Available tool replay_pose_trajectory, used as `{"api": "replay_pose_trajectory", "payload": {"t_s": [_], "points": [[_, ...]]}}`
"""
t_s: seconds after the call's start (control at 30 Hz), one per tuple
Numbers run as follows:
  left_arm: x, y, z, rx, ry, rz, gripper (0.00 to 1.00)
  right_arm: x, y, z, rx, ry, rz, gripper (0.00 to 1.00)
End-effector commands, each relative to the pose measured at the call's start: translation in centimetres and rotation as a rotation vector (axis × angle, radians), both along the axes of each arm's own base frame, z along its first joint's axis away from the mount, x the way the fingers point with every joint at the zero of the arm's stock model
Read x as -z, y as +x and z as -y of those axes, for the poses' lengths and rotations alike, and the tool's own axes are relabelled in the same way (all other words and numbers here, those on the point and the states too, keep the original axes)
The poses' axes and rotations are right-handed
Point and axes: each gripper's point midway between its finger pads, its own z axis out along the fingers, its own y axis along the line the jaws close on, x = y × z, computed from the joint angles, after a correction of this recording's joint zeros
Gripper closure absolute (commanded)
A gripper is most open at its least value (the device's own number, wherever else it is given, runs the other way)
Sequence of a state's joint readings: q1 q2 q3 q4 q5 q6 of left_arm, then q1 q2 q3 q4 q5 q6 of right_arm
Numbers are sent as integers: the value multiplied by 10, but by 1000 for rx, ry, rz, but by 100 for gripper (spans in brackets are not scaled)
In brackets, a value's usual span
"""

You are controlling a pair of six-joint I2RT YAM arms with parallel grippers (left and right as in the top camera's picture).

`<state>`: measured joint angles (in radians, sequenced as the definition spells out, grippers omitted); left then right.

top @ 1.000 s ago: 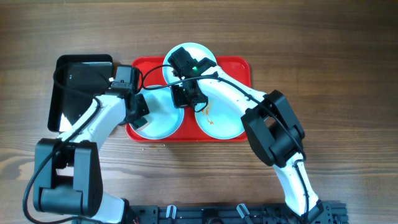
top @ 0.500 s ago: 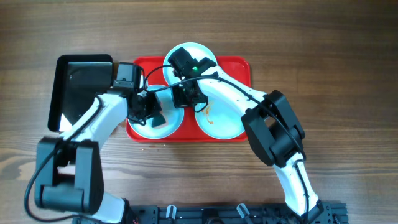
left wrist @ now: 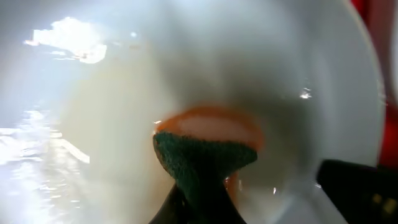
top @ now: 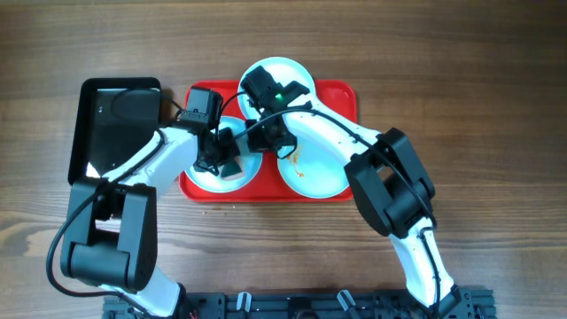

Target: Clean dirty plates on tray and stack at the side

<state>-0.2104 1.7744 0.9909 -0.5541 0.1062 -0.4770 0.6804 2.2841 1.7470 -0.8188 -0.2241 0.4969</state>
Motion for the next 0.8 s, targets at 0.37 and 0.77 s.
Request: {"api": "replay_pose_trajectory", "payload": {"t_s": [0.37,0.77], "points": [[-42,11,-78,-93,249,124,96,16,-5,14,11,-73,-14,96],[-129,34,-85,-163,93,375,96,6,-1,9,-22,-49,13,96]]}}
